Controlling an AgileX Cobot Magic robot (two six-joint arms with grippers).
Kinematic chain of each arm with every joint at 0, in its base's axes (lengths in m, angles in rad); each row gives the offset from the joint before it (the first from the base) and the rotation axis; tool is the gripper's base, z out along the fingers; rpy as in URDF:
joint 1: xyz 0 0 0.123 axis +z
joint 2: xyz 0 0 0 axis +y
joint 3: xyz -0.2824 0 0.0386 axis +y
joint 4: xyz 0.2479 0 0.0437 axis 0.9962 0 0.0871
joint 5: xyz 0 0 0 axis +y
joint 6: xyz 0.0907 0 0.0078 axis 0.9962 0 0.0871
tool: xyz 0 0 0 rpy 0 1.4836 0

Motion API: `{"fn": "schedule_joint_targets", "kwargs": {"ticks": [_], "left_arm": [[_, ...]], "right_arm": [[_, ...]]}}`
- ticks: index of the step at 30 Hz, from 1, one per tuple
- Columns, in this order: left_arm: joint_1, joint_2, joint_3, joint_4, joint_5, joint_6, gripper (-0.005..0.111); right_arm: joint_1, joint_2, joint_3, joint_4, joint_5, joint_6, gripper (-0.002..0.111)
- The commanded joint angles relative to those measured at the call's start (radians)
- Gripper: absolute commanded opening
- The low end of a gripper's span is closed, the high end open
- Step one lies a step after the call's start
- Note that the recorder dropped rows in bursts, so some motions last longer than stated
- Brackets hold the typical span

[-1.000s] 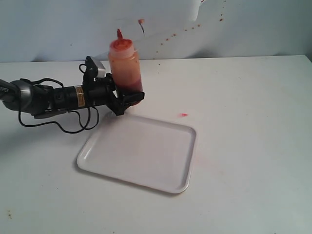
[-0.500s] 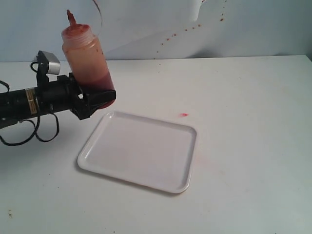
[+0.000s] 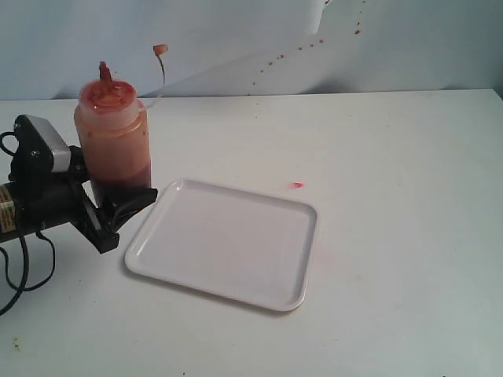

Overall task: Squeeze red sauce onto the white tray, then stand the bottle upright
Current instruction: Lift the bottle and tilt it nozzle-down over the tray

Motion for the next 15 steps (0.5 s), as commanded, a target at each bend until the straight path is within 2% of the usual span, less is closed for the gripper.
{"fn": "schedule_joint_targets", "kwargs": {"ticks": [1,4,9,12,15], "left_arm": [[-0.002,-0.017,0.003,-0.057,0.066,0.139,0.000],[-0.002,-0.014,0.003,-0.097,0.090,0.163,0.000],[-0.029,-0.014,0.003,-0.096,0.118,0.243,0.000],[-0.080,-0.014,0.003,-0.124,0.175,0.388,0.000],[-0.153,-0.014,0.003,-0.263,0.237,0.585,0.000]], "right_arm": [[0.002,-0.003,0.003,-0.007,-0.002,-0.006,0.000],[0.002,-0.003,0.003,0.034,-0.025,-0.006,0.000],[0.002,-0.003,0.003,0.230,-0.138,0.013,0.000],[0.002,-0.003,0.003,0.442,-0.218,0.021,0.000],[0.002,-0.003,0.003,0.676,-0.199,0.045,0.000]]}}
